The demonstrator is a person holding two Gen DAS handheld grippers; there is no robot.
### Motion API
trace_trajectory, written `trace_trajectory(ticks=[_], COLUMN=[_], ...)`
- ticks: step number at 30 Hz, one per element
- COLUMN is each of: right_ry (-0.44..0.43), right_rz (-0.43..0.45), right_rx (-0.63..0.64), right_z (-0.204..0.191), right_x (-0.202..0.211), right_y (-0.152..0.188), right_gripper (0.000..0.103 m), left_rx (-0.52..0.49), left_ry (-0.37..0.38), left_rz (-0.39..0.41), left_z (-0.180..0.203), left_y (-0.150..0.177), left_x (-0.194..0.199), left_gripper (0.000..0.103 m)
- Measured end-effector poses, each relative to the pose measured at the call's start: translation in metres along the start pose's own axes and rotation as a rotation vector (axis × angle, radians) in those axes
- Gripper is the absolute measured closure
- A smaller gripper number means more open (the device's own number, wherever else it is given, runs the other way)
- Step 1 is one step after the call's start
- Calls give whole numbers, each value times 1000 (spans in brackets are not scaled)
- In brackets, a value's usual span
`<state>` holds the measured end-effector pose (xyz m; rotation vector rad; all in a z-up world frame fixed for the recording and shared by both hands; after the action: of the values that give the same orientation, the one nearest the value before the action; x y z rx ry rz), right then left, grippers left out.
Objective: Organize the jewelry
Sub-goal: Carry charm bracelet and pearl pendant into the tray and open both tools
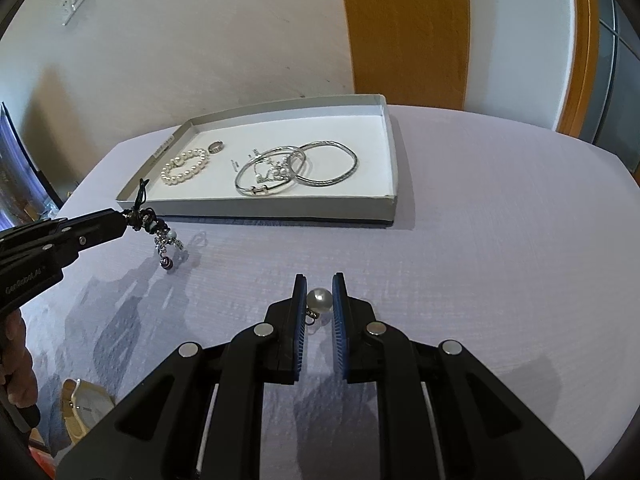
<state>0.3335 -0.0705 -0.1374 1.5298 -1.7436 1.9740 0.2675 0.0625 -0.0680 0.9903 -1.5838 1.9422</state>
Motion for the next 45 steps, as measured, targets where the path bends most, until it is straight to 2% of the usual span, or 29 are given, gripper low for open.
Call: trace_trajectory(ticks=[13, 20, 33, 45], right_ry=[-24, -41, -65, -72], right_rz=[49, 78, 101, 114], right_rx=[24, 46, 69, 41], right_z=[-19, -33, -43, -42], right_x=[7, -2, -44, -76], right_y=[-27, -56, -106, -131], right_gripper=[89, 89, 89, 89], left_rx=[33, 42, 88, 103], left_ry=[-31, -51, -48, -47], left_rz=[39, 67, 94, 69], left_z=[-19, -31, -55, -67], left_y=[-18, -47, -97, -109], left_x=[16, 17, -17, -53], left_gripper=[93, 93, 93, 93])
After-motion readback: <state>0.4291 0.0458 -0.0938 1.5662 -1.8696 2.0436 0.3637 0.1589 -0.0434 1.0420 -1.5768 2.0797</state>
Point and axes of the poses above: each gripper's, at about its wrist camera, not at the fingertips, and x roughly against the way its jaws point, z to its right, y to its underside, the point moved 8 cm from there along -x, roughly the way its jaws point, and after that the axes turned 2 degrees about x, right-handed, at the moved point
